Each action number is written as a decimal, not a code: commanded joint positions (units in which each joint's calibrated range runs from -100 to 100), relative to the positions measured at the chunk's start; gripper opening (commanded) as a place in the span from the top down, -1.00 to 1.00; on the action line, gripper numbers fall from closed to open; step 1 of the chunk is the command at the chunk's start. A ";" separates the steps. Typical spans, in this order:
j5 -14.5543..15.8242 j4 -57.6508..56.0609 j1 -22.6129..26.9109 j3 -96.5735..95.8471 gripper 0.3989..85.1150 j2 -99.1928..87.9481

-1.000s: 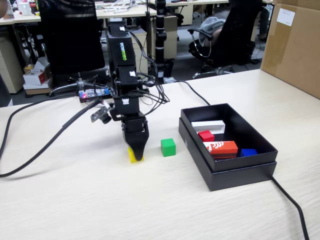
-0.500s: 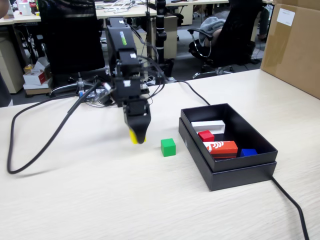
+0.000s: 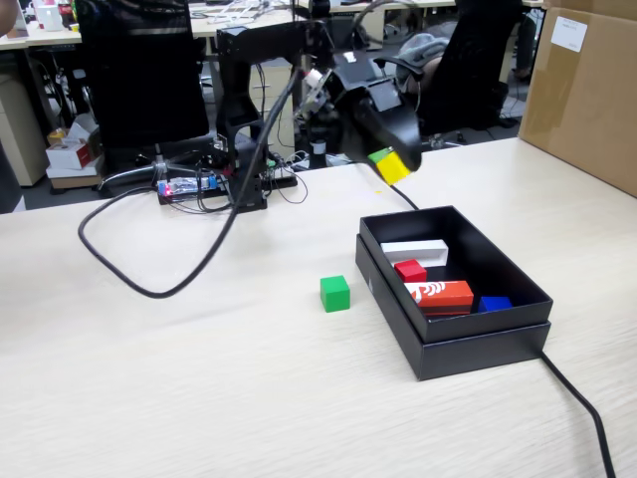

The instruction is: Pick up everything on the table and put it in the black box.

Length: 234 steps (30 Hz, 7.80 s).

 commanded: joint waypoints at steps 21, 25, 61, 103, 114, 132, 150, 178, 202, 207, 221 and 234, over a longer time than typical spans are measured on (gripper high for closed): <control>-0.63 -0.03 3.32 13.08 0.79 34.94; -0.63 -0.03 3.32 12.08 0.68 35.05; -1.81 0.92 -8.21 -21.37 -0.12 -0.29; -1.27 12.67 -10.31 -21.37 0.25 19.22; -1.32 9.73 -10.16 -20.65 0.91 14.63; -0.34 -0.63 0.39 -0.25 0.90 -0.63; 1.66 -0.63 3.42 9.82 0.88 25.76; 1.51 -0.63 0.68 7.19 0.12 15.43; -4.69 20.02 -14.02 -40.77 -0.09 -19.68; -4.54 29.00 -13.48 -57.82 -0.09 -32.19; -4.74 54.92 -15.09 -92.54 -0.12 -49.86; -4.44 67.10 -15.63 -105.41 -0.15 -52.15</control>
